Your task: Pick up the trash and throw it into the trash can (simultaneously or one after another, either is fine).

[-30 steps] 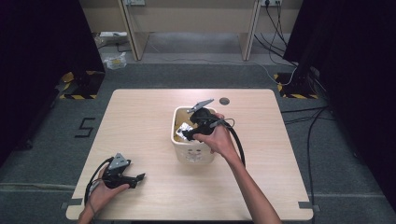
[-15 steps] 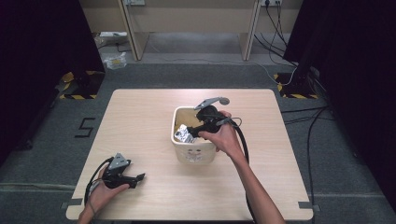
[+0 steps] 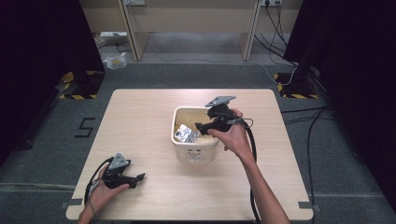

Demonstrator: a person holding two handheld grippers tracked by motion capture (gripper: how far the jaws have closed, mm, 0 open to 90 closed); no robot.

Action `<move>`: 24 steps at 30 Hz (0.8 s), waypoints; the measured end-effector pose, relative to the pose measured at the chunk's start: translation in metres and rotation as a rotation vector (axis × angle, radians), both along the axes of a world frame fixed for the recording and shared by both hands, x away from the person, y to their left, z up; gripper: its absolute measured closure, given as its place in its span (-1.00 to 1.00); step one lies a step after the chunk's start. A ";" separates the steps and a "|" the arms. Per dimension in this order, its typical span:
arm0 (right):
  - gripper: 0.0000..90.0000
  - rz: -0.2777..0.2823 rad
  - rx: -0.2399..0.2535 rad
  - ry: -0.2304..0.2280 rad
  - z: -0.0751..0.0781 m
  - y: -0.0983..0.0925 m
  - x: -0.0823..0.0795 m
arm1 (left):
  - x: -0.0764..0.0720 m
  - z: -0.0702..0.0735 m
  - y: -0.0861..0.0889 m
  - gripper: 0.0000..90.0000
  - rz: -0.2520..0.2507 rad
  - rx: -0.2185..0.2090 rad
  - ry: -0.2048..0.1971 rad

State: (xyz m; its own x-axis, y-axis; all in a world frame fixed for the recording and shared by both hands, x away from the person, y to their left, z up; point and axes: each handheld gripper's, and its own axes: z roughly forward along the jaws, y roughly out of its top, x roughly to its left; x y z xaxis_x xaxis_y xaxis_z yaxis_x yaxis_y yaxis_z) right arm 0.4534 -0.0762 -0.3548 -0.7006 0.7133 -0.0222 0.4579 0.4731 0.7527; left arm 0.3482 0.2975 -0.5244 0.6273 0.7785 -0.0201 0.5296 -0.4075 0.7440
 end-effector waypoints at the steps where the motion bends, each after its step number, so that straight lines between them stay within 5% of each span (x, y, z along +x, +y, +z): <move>1: -0.48 -0.008 0.003 -0.005 0.000 -0.004 0.000 | 0.000 0.000 0.000 -0.71 0.000 0.000 0.000; 24: -0.48 -0.109 0.079 -0.028 0.001 -0.062 -0.005 | 0.000 0.000 0.000 -0.71 0.000 0.000 0.000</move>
